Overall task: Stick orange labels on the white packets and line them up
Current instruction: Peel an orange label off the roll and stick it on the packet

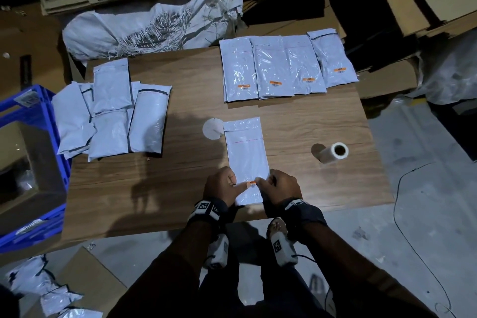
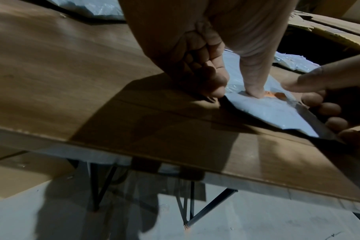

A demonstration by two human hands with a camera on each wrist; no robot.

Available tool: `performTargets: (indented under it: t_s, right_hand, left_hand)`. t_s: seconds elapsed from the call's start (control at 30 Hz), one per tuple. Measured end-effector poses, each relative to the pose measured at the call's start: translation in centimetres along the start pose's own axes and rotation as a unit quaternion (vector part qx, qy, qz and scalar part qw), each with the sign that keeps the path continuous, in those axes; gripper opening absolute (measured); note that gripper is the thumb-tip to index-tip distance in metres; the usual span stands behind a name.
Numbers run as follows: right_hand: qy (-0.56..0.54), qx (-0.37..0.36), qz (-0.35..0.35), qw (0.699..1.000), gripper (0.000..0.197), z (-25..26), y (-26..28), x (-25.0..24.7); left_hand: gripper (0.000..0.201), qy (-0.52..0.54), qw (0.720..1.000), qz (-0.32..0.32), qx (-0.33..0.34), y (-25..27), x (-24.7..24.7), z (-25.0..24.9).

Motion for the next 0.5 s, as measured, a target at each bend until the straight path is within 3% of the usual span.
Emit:
performTargets:
  t_s: [0.17, 0.5]
  right_hand:
    - [0.044, -0.01, 0.02, 0.999, 0.045, 0.36, -0.23, 0.59]
    - [0.053, 0.007, 0.022, 0.998, 0.034, 0.65, -0.19, 0.89]
  left_hand:
    - [0.053, -0.033, 0.999, 0.007, 0.002, -0.01, -0.02, -0.2]
    - [0.053, -0.045, 0.999, -0.01, -0.01, 0.1, 0.33, -0.52]
Point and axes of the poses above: each hand's wrist, its own y-axis away from the middle knuckle, its own x-axis out of the palm, z = x × y, the point moved 2 cm from there along -y, towards the middle knuckle, and after that the axes turned 4 degrees about -x, right-handed, at the moved point
